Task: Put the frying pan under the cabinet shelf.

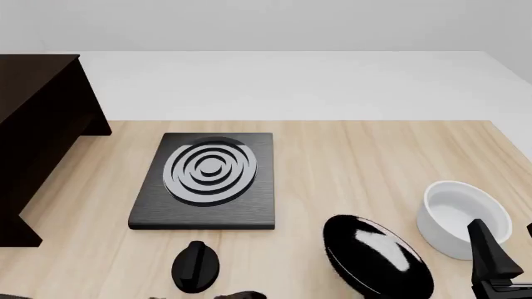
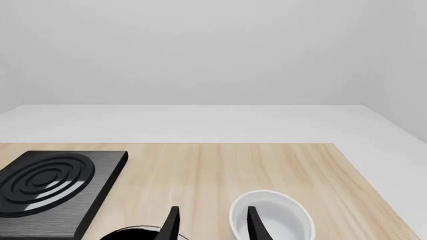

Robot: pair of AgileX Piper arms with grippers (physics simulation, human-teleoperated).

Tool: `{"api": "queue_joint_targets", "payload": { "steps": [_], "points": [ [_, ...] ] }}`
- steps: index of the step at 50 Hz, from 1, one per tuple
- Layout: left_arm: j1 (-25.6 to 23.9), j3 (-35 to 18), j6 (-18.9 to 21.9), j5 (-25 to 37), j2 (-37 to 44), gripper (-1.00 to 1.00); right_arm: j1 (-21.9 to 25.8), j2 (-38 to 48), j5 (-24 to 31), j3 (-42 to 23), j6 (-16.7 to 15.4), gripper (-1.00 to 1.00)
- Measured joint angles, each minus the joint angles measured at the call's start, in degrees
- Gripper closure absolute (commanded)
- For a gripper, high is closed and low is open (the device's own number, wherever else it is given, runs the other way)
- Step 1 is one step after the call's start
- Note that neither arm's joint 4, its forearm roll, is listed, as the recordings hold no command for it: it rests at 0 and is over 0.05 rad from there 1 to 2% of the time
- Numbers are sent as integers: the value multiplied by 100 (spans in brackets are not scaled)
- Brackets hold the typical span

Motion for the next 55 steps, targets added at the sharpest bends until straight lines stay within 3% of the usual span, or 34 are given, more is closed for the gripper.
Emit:
{"api": "queue_joint_targets", "payload": {
  "steps": [16,31,55],
  "points": [
    [188,119,797,-69,-666,100,0,0,0,0,0,-100],
    [737,80,1025,-635,-901,100,0,0,0,0,0,-100],
    [1459,1186,1325,-2191,-1672,100,0,0,0,0,0,-100]
  ]
}}
